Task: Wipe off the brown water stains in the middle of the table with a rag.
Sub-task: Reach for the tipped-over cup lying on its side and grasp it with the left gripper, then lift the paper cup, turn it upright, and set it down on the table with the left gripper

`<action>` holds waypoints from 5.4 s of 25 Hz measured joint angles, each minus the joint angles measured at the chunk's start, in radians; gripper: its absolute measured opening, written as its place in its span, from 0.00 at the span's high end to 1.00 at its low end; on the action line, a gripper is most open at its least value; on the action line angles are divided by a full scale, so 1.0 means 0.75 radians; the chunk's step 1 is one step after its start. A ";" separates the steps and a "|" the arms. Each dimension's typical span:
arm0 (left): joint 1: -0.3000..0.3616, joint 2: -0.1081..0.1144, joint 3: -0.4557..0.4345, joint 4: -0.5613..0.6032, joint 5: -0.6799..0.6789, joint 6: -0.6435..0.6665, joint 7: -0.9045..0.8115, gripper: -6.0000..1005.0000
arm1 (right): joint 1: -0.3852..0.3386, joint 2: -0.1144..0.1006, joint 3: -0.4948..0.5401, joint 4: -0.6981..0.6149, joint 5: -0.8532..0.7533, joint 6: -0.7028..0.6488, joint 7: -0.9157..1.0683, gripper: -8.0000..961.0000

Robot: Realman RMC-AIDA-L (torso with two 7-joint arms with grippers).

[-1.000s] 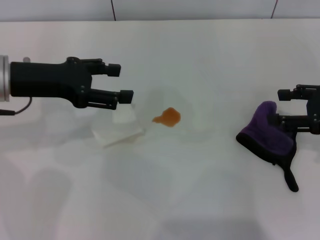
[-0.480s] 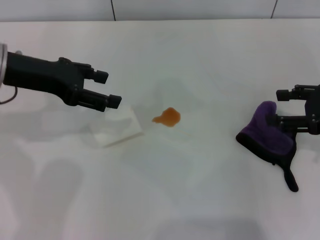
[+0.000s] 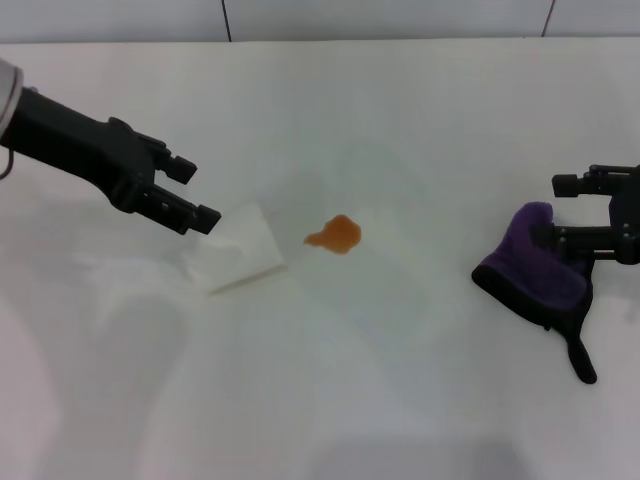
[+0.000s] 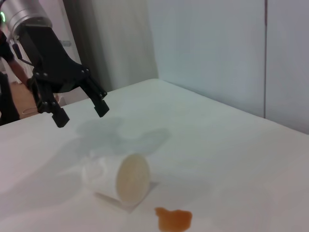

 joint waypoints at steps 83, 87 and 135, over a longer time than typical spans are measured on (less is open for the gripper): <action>-0.001 -0.053 0.000 0.364 0.177 -0.501 -0.031 0.13 | 0.006 0.002 -0.003 0.011 -0.003 0.014 -0.001 0.23; 0.000 -0.053 0.000 0.365 0.177 -0.502 -0.033 0.13 | 0.007 0.002 -0.003 0.010 -0.004 0.013 -0.001 0.23; -0.006 -0.052 0.000 0.434 0.222 -0.591 -0.068 0.21 | 0.012 0.002 -0.002 0.003 -0.007 0.021 -0.002 0.23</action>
